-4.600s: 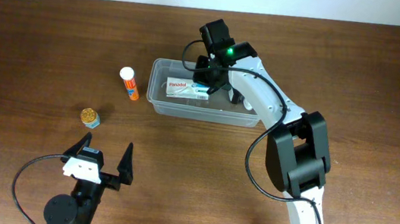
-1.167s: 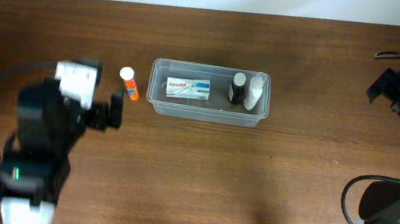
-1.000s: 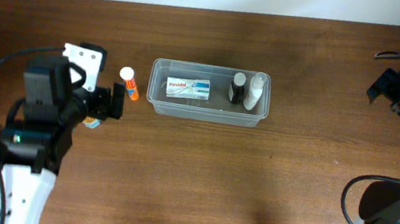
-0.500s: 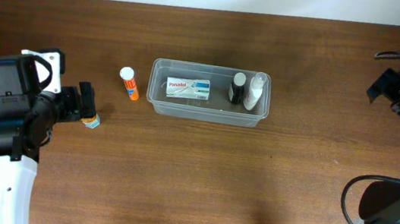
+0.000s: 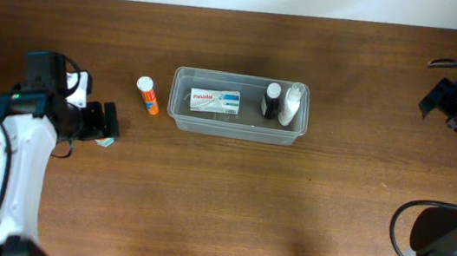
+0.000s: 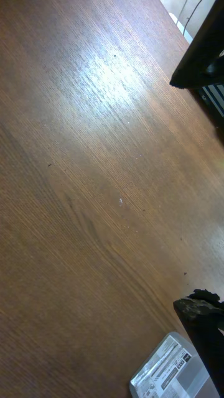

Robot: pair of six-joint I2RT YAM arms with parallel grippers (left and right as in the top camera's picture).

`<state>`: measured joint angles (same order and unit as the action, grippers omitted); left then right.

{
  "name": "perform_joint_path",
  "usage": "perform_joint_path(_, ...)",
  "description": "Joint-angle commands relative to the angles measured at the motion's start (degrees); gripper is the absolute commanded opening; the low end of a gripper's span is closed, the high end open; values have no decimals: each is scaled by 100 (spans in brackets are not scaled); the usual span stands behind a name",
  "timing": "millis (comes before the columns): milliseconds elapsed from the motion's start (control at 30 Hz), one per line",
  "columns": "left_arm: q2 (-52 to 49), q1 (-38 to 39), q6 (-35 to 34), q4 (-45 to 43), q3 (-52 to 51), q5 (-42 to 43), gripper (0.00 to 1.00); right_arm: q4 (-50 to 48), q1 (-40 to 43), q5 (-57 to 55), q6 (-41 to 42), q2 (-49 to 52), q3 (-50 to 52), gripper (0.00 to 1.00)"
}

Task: Pack container
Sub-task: 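Lower the left gripper and grasp the jar by its gold cap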

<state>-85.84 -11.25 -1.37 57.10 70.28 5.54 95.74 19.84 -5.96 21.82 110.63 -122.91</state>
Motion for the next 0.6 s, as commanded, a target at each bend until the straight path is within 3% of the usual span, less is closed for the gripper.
perform_joint_path(0, -378, -22, -59, -90, 70, -22, 99, -17, 7, 13, -39, 15, 20, 98)
perform_joint_path(567, -1963, -402, -59, -809, 70, -83, 99, -17, 7, 13, -39, 15, 20, 98)
